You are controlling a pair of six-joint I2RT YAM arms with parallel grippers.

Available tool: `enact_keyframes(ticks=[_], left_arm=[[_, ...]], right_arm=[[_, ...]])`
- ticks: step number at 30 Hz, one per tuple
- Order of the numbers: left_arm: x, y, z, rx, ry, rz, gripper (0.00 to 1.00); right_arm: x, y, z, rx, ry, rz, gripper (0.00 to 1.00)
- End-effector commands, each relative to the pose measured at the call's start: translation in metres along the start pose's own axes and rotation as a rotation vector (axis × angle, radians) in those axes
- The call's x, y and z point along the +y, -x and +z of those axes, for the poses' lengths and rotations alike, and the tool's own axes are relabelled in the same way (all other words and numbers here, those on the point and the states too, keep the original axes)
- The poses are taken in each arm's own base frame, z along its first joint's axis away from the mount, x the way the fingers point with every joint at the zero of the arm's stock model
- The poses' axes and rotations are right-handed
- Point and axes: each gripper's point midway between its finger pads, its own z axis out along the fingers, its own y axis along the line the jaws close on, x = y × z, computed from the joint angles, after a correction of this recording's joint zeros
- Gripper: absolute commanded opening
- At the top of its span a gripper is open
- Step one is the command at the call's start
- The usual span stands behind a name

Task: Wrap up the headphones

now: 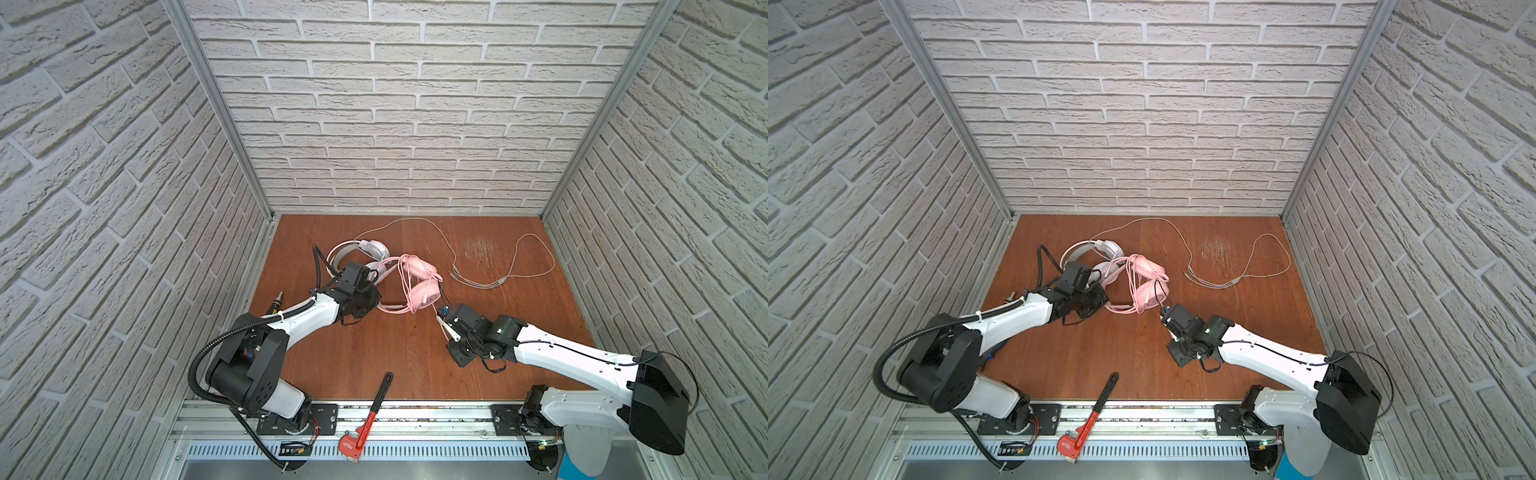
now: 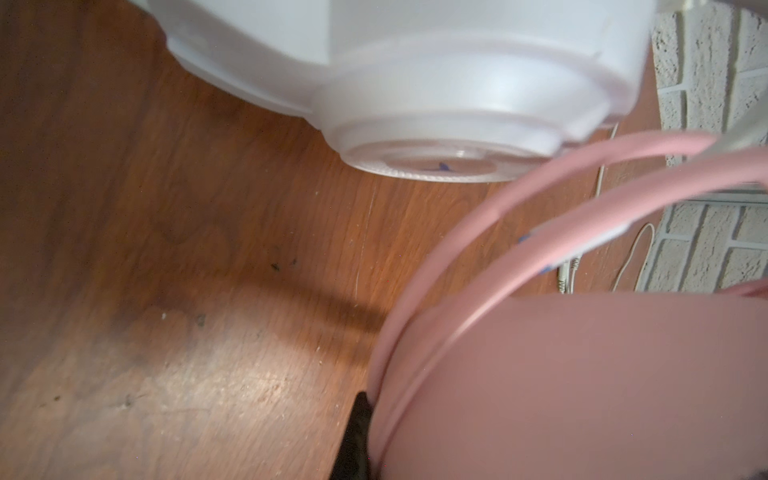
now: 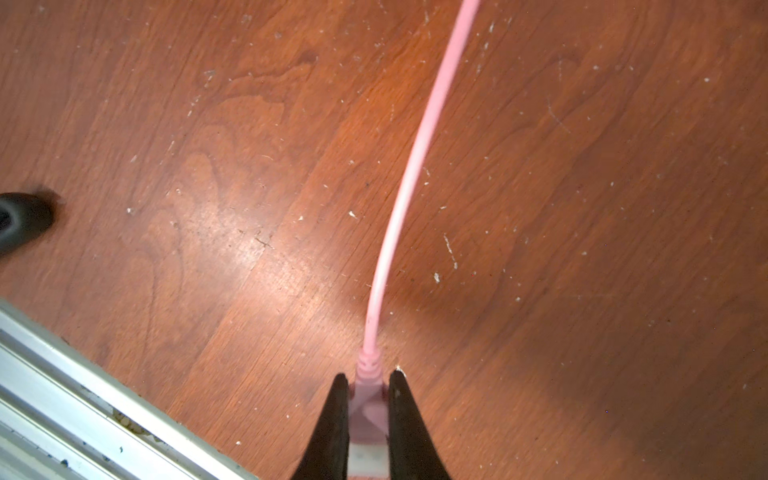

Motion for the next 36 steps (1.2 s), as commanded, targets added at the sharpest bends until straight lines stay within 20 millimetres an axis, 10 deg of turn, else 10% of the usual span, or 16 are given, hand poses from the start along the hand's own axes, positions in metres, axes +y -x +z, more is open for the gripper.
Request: enact_keyframes(ticks=[1, 36], left_arm=[[-0.040, 0.017, -0.015, -0.064, -0.108, -0.021, 0.00], [-0.051, -0.012, -0.003, -0.016, 0.168, 0.216, 0.00]], right_arm=[[0.014, 0.018, -0.013, -0.075, 0.039, -0.101, 0.06], [0.043, 0.069, -0.033, -0.103, -0.090, -0.714, 0.05]])
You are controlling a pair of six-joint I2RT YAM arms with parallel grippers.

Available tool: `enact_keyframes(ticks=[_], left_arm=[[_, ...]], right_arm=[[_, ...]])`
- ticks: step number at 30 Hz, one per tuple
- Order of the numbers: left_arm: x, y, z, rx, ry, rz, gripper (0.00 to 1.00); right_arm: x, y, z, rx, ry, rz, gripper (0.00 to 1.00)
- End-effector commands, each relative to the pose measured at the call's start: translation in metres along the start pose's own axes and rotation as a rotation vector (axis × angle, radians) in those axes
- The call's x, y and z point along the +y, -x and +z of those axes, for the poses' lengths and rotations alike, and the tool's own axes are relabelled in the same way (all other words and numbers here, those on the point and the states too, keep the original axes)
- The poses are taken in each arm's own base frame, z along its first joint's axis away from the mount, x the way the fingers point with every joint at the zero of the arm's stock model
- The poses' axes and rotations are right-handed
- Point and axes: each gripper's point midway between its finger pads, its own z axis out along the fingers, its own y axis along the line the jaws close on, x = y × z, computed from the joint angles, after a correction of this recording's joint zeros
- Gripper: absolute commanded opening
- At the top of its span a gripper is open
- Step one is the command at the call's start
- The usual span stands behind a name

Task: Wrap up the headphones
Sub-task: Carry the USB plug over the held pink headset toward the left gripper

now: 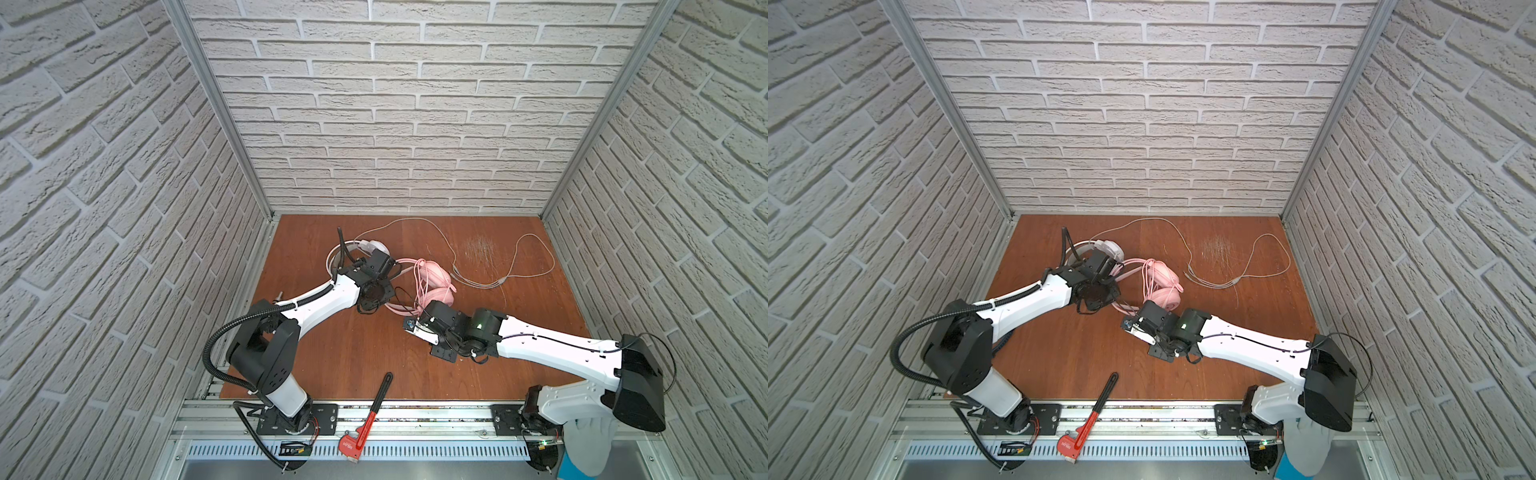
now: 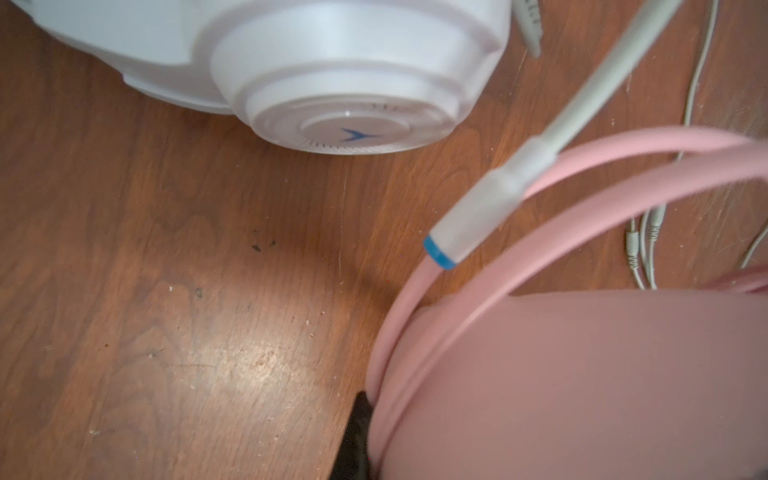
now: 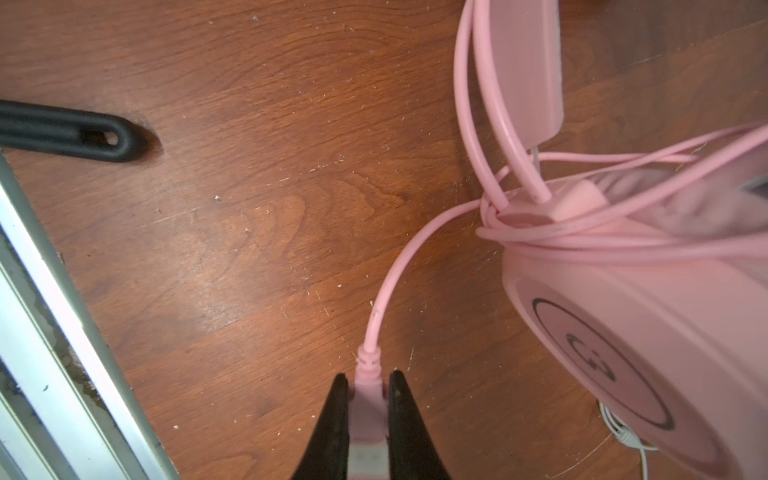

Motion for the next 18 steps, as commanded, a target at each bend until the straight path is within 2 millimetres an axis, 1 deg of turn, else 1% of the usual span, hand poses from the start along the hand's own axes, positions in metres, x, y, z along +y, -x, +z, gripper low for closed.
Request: enact_keyframes(ticks=[1, 8, 18], left_arm=[[-0.023, 0.009, -0.004, -0.028, -0.058, 0.019, 0.00], [-0.027, 0.004, 0.007, 0.005, -0.004, 0.098, 0.00], [-0.038, -0.010, 0.024, 0.091, 0.009, 0.189, 0.00]], right_arm=[[-0.004, 0.013, -0.005, -0.029, -0.023, -0.063, 0.05], [-0.009, 0.019, -0.006, -0.031, -0.048, -0.139, 0.05], [-0.009, 0.030, -0.009, -0.054, -0.055, -0.283, 0.05]])
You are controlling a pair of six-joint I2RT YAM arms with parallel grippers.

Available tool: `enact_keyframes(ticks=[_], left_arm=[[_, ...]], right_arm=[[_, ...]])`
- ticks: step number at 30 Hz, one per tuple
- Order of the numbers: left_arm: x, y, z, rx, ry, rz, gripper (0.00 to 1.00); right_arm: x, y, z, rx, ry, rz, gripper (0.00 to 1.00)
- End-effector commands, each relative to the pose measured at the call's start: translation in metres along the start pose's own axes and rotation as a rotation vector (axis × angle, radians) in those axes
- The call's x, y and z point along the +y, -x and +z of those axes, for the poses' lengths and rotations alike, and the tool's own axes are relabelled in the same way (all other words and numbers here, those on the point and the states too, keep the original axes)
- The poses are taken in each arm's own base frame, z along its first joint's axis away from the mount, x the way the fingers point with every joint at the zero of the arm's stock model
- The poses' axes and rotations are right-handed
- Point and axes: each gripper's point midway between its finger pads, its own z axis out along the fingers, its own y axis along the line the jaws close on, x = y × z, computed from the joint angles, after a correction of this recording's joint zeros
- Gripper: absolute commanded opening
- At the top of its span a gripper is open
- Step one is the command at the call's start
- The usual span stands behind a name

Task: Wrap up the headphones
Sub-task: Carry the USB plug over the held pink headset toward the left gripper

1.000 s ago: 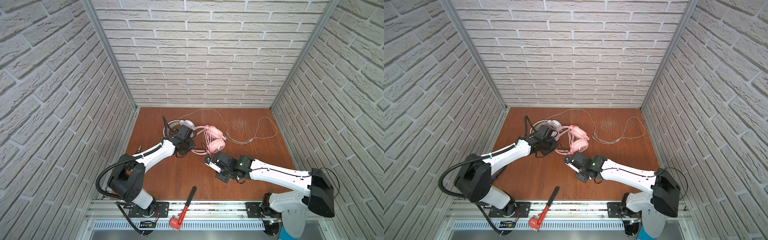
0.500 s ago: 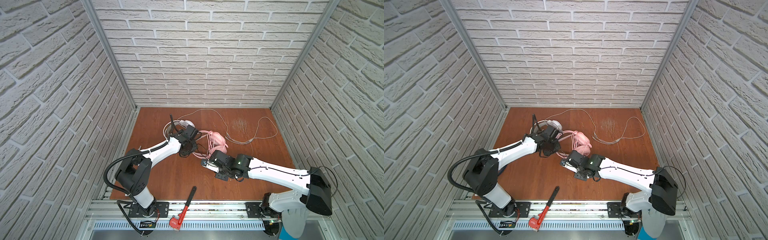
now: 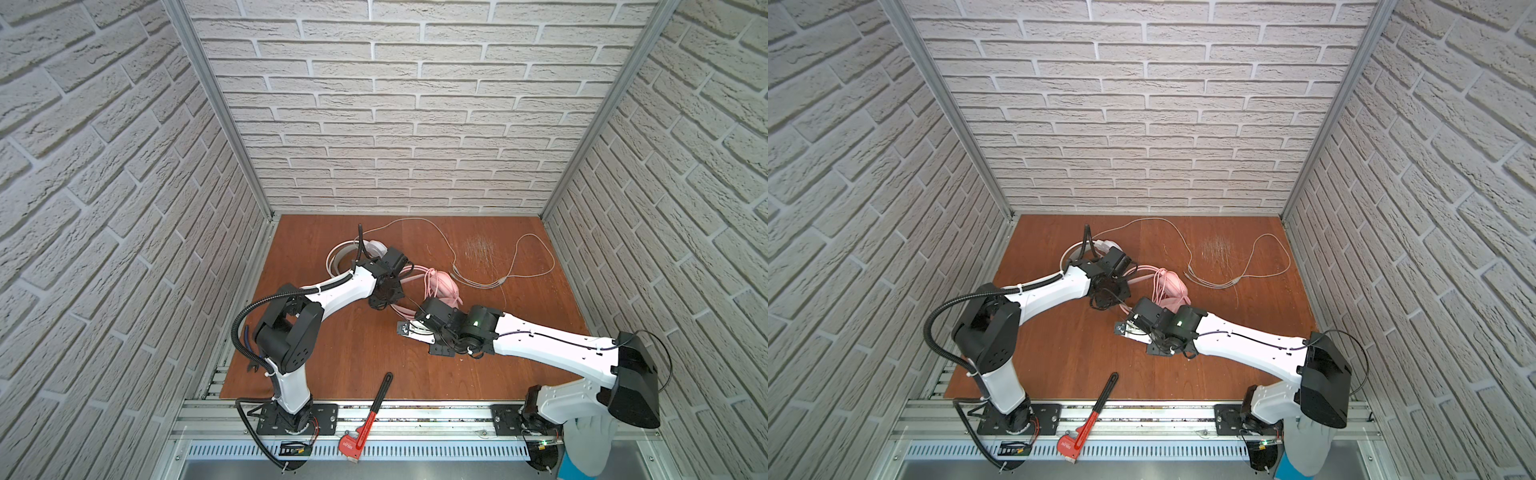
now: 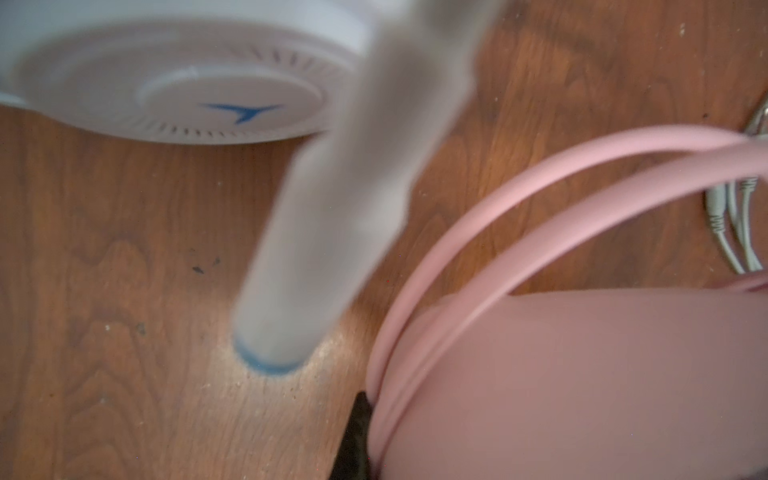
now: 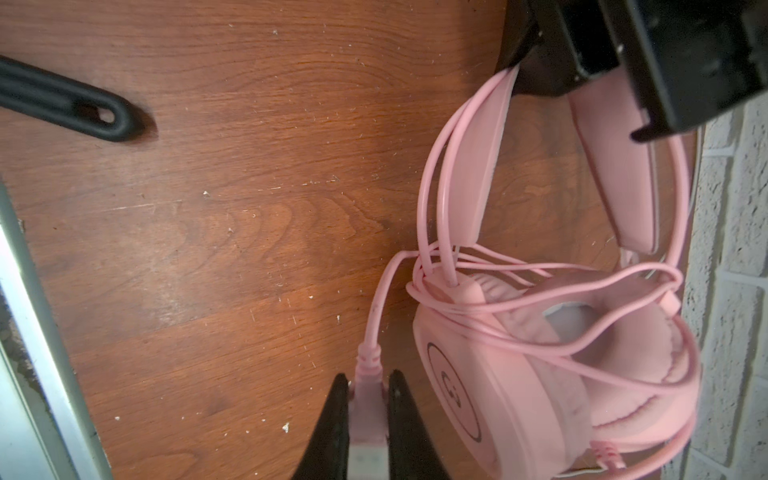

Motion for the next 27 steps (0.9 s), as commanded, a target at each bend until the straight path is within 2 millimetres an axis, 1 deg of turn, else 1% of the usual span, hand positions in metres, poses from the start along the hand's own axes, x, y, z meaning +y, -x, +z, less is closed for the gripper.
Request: enact_keyframes(ticks=[1, 7, 14, 20, 27], left_arm=[[-0.023, 0.002, -0.006, 0.010, -0.065, 0.050, 0.00], [-0.026, -0.003, -0.005, 0.039, -0.073, 0.096, 0.00], [-0.029, -0.009, -0.006, 0.069, -0.101, 0.141, 0.00], [-0.028, -0.016, -0.002, 0.098, -0.112, 0.169, 0.00], [-0.031, -0.023, -0.002, 0.127, -0.118, 0.220, 0.00]], right_arm=[[-0.004, 0.013, -0.003, -0.038, -0.024, -0.084, 0.05], [-0.013, 0.018, 0.001, -0.058, -0.082, -0.188, 0.05], [-0.025, 0.030, 0.007, -0.105, -0.136, -0.255, 0.05], [-0.035, 0.038, 0.011, -0.126, -0.139, -0.273, 0.05], [-0.049, 0.047, 0.020, -0.157, -0.131, -0.227, 0.05]])
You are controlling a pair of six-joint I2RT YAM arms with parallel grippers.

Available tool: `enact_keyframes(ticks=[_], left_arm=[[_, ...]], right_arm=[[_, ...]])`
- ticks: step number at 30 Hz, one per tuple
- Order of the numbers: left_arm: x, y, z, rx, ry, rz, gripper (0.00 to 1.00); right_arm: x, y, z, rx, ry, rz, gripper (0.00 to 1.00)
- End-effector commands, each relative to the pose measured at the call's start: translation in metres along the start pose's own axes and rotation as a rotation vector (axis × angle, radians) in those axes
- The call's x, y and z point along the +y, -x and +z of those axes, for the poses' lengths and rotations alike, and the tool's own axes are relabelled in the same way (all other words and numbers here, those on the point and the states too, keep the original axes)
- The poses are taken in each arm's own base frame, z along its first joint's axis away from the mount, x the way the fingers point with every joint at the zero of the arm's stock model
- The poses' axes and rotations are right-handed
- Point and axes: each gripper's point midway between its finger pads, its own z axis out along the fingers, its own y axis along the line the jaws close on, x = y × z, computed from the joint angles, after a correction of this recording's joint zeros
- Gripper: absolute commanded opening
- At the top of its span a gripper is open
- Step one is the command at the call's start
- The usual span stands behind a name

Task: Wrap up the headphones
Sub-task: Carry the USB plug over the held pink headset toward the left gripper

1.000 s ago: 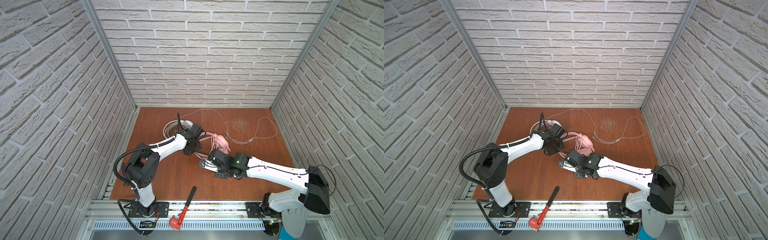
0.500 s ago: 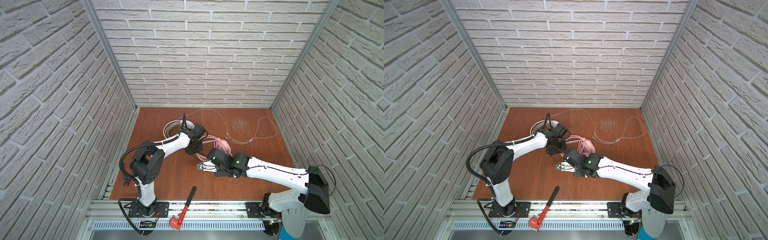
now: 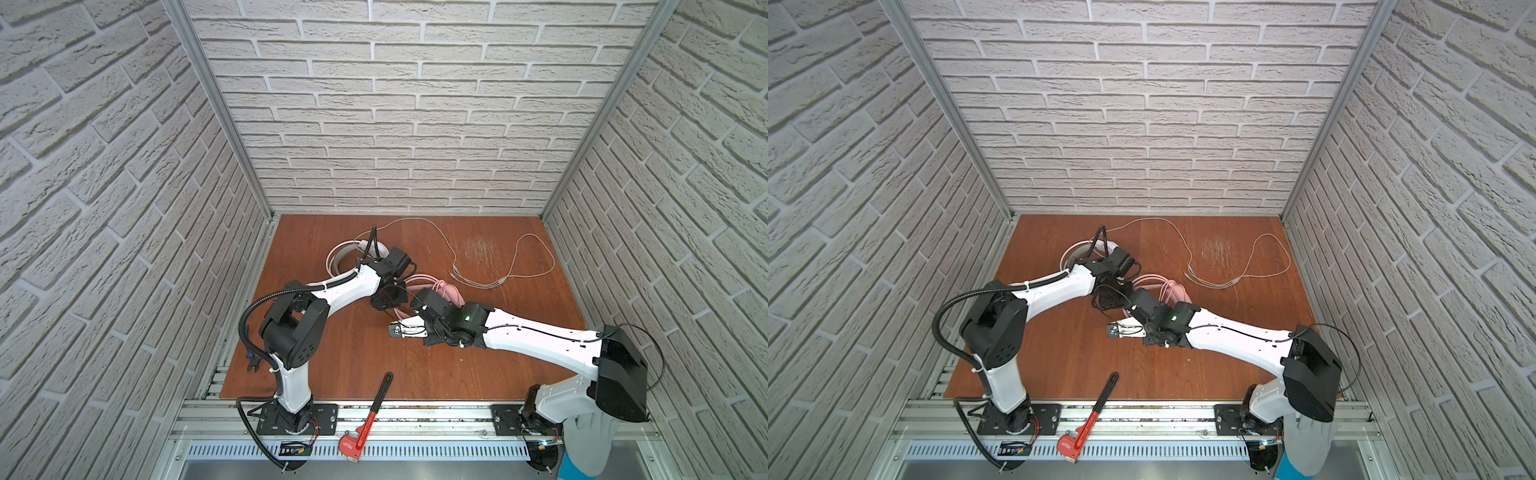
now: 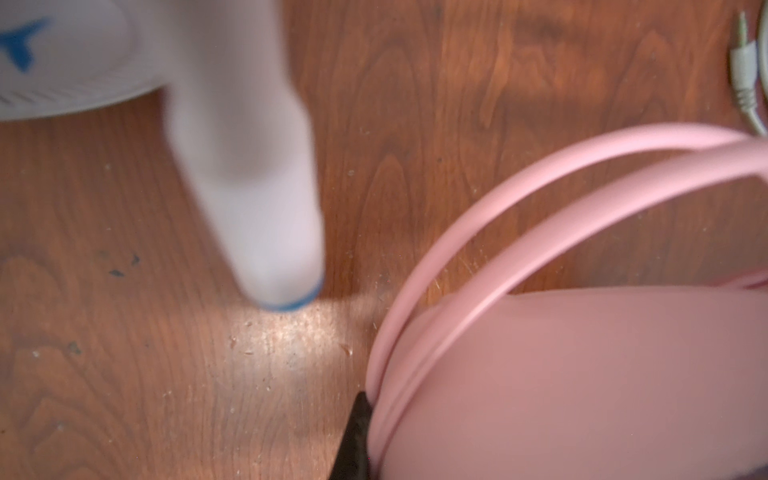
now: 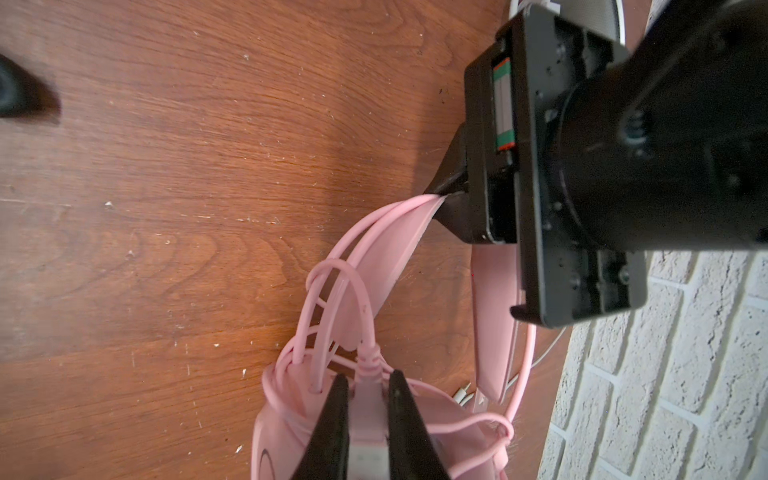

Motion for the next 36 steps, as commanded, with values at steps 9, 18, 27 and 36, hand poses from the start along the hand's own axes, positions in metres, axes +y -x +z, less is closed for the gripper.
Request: enact_keyframes(ticks=[9, 18, 27, 36], left_arm=[[-0.021, -0.006, -0.005, 0.029, -0.076, 0.073, 0.00], [-0.022, -0.008, -0.005, 0.037, -0.091, 0.076, 0.00], [-0.021, -0.005, -0.012, 0.021, -0.083, 0.064, 0.00], [-0.016, 0.002, -0.012, -0.003, -0.071, 0.012, 0.00]], right_arm=[[-0.032, 0.017, 0.014, -0.114, -0.024, 0.070, 0.05], [-0.034, 0.010, 0.023, -0.118, 0.036, 0.144, 0.05], [-0.013, -0.013, 0.021, -0.068, 0.182, 0.165, 0.05], [0.006, -0.012, 0.005, -0.112, 0.252, 0.079, 0.05]])
